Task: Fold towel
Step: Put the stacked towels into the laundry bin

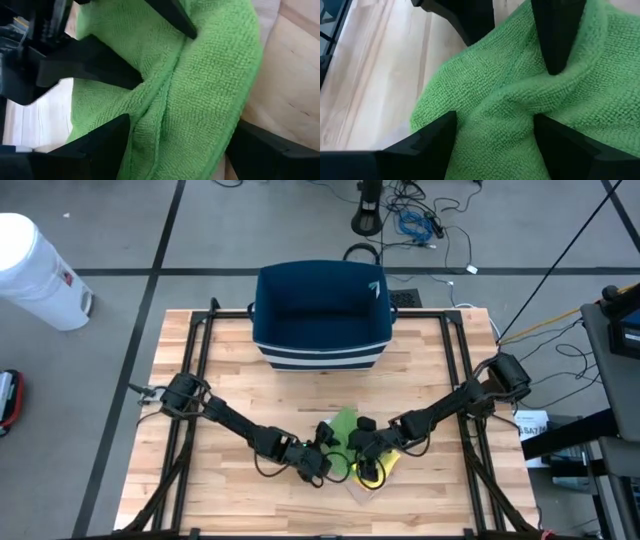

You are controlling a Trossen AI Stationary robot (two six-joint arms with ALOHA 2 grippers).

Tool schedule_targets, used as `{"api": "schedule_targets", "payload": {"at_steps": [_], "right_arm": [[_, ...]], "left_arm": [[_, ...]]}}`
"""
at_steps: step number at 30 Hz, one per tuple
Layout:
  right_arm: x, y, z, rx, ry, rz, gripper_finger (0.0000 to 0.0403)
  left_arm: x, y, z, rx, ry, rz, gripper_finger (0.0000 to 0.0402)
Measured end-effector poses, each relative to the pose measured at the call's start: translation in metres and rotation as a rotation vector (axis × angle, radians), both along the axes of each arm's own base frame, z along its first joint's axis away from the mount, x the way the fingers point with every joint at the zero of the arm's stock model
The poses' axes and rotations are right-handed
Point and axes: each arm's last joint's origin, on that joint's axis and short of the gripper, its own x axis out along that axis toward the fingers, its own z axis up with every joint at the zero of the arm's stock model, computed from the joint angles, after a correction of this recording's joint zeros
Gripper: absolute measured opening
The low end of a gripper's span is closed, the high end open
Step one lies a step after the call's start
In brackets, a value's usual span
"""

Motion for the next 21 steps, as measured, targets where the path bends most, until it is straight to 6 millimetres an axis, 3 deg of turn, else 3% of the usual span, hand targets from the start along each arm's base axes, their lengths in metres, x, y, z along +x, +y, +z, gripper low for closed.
{"api": "schedule_targets", "payload": {"at_steps": [7, 11, 21], "right_arm": [[0.004, 0.002, 0.002, 0.032, -0.048, 0.018, 0.0253], [0.007, 0.004, 0.005, 0.053, -0.086, 0.027, 0.0253], [0.006, 0.004, 0.005, 0.064, -0.077, 0.038, 0.0253]], "left_arm": [[0.001, 0.001, 0.001, 0.025, -0.028, 0.028, 0.0309], [0.004, 0.005, 0.001, 0.021, -0.039, 0.041, 0.0287], [0.008, 0.01, 0.004, 0.095, -0.072, 0.0, 0.0126]]}}
